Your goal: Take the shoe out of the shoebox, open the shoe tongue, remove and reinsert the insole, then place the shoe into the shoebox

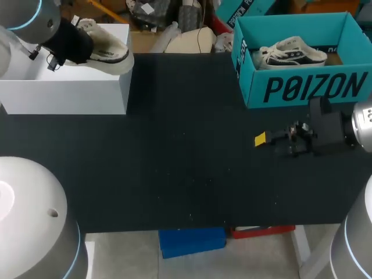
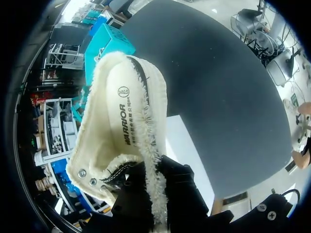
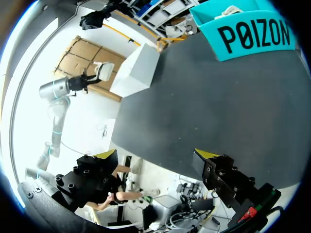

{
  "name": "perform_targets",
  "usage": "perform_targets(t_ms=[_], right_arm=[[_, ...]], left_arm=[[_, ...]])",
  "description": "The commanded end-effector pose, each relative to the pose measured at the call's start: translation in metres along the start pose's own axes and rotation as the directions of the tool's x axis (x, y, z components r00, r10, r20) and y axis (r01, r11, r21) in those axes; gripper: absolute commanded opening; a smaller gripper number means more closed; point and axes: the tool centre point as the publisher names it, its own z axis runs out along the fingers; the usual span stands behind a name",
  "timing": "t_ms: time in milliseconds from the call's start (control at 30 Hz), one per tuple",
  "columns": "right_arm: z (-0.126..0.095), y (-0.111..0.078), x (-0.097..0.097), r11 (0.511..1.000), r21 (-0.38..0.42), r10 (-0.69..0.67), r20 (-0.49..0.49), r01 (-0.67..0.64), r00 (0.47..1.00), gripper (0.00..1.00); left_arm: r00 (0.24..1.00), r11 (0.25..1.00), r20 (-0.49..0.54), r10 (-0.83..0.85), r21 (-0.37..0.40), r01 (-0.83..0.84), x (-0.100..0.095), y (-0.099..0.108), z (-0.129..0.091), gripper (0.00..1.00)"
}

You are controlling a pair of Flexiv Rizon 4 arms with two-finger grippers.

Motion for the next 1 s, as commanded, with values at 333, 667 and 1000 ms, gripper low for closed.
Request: perform_targets(t_ms=[333,667,1000], right_arm=[[0.000,0.000,0.001,1.000,0.002,0.001,0.002,-0.001,1.000,1.00],[0.000,0.000,0.001,1.000,0.002,0.001,0.002,-0.001,1.000,1.00],[0.000,0.000,0.001,1.000,0.002,0.001,0.002,-0.001,1.000,1.00]], left_arm=[[0.999,0.999,-0.024,-0.042,-0.011,0.042,-0.004,0.005,0.013,0.00],[0.963,0.954,-0.049,-0.265,-0.155,0.255,-0.006,0.095,0.065,0.00],[0.960,0.946,-0.068,-0.271,-0.204,0.253,0.011,0.126,0.101,0.00]])
